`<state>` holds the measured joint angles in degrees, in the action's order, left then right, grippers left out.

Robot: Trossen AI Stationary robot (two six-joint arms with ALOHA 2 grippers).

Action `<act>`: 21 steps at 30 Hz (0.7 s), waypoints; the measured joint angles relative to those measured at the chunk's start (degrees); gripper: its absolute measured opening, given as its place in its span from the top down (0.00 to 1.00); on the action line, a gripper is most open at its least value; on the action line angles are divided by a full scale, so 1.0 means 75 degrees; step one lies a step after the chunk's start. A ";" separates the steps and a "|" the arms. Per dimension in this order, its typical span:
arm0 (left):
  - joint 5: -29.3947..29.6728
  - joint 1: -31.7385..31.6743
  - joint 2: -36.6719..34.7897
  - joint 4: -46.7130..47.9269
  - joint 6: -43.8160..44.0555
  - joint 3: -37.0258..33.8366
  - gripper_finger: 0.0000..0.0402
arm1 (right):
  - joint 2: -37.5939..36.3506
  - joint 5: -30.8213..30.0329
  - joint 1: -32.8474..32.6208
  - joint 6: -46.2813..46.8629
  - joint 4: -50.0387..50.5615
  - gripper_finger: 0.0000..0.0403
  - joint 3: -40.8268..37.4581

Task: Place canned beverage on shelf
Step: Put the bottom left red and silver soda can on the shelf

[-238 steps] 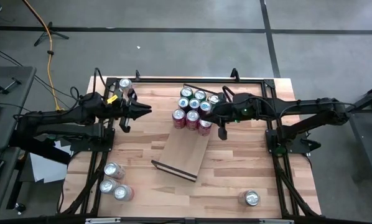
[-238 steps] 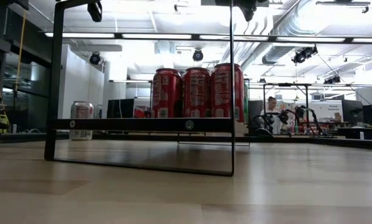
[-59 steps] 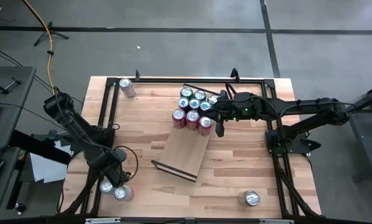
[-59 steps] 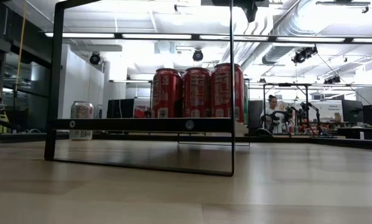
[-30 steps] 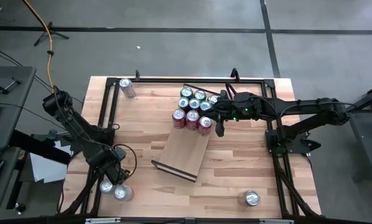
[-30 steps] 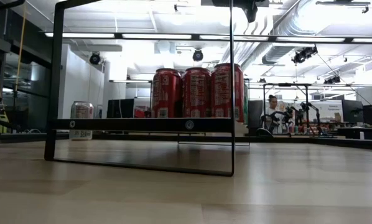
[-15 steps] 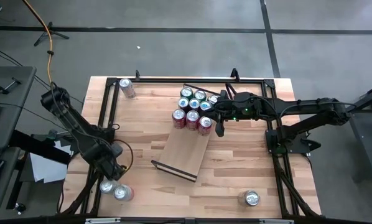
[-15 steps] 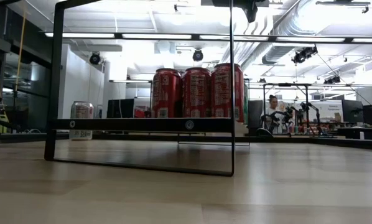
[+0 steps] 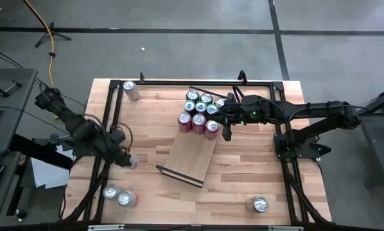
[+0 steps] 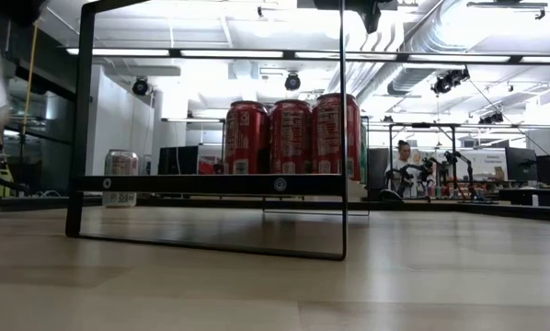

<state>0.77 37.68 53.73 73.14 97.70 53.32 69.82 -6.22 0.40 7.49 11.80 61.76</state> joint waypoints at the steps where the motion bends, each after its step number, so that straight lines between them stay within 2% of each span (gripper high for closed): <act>1: 0.0181 -0.0195 -0.0100 0.0099 -0.0178 0.0155 0.43 | 0.0000 0.0000 0.0000 0.0000 -0.0001 1.00 0.0000; 8: 0.1269 -0.1787 -0.0319 -0.0241 -0.2000 0.1321 0.43 | 0.0000 0.0081 0.0000 0.0069 -0.0551 1.00 0.0000; 13: 0.1416 -0.2808 -0.0158 -0.1561 -0.4089 0.1968 0.43 | -0.0001 0.0899 0.0000 -0.0058 -0.2185 0.97 0.0003; 17: 0.1441 -0.3419 0.0234 -0.2284 -0.5923 0.2498 0.43 | -0.0003 0.1165 -0.0003 0.0373 -0.3133 0.84 0.0008; 21: 0.1326 -0.3861 0.0976 -0.2362 -0.7806 0.3200 0.43 | -0.0003 0.0928 0.0000 0.1297 -0.3329 0.59 0.0009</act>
<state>10.71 8.72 61.05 55.43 39.15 77.32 69.80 0.74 0.40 17.21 -13.17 61.82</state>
